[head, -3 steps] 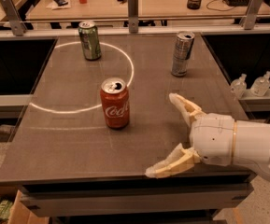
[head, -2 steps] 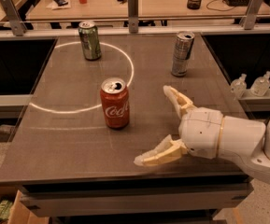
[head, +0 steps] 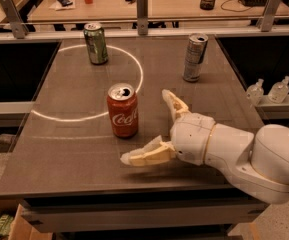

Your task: Move coke can near redbull can

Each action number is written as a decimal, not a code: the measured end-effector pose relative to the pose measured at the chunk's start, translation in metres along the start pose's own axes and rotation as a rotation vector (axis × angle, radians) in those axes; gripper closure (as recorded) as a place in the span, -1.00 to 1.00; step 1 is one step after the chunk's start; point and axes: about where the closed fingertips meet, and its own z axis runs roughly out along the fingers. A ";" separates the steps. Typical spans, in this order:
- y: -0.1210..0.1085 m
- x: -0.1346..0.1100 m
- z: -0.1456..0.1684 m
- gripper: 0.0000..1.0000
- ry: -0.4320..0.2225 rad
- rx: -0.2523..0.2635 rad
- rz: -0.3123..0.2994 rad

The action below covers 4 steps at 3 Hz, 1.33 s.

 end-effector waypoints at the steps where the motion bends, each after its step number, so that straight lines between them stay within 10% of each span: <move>1: 0.004 0.000 0.023 -1.00 -0.014 0.003 0.047; 2: 0.007 -0.002 0.040 -1.00 -0.007 0.003 0.079; 4: 0.013 -0.010 0.060 -0.21 0.004 -0.019 0.092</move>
Offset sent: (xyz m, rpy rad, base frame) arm 0.0232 0.0544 -0.0068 0.0611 0.1072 -0.0240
